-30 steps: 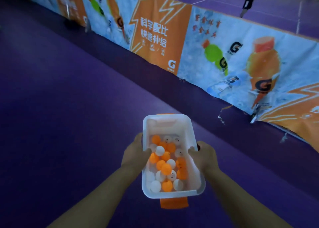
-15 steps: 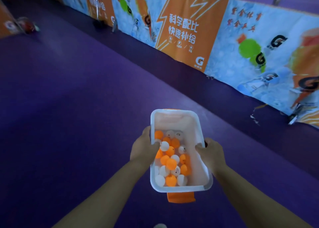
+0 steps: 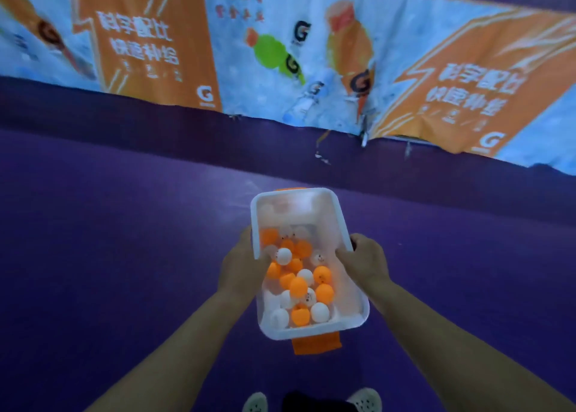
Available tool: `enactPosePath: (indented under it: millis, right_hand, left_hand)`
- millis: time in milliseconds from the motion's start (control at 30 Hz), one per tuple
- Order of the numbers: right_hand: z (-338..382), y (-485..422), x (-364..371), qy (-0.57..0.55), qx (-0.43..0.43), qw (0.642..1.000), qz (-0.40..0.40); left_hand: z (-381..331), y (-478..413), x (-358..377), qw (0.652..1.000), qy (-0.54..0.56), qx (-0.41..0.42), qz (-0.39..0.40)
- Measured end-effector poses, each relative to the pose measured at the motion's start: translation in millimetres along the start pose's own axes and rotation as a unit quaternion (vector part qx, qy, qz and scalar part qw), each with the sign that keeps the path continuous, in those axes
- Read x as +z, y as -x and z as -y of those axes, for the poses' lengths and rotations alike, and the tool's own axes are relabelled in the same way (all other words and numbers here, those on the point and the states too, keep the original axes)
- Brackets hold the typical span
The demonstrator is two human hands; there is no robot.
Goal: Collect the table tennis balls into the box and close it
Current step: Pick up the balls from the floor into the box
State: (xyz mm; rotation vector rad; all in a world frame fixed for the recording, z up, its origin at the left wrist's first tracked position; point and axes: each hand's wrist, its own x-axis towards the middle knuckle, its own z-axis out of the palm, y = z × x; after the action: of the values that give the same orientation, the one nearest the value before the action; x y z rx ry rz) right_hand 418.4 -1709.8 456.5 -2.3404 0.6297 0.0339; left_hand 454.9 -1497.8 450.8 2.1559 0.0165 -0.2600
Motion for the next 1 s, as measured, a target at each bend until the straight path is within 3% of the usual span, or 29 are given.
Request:
enactPosePath:
  millis: [300,600,833,1000]
  right_hand:
    - [-165.2,-2.8,-146.1,-0.047,0.155,0.981,-0.107]
    - [-317.4,15.4,-282.3,-0.09,0.265,0.937,-0.209]
    - [-399.1,36.7,-348.8,-0.125,0.359,0.878,-0.289]
    - [-441.3,40.6,-375.0,-0.16,0.422,0.82,-0.352]
  left_hand:
    - [-128.9,7.9,180.2,0.98,0.001,0.113,0.165]
    - [-249.6,40.0,367.6,0.941,-0.061,0.19,0.272]
    - [-319.9,61.9,478.5,0.897,-0.106,0.266,0.337]
    - [-362.6,59.3,552.6,0.842,-0.124,0.318,0.418]
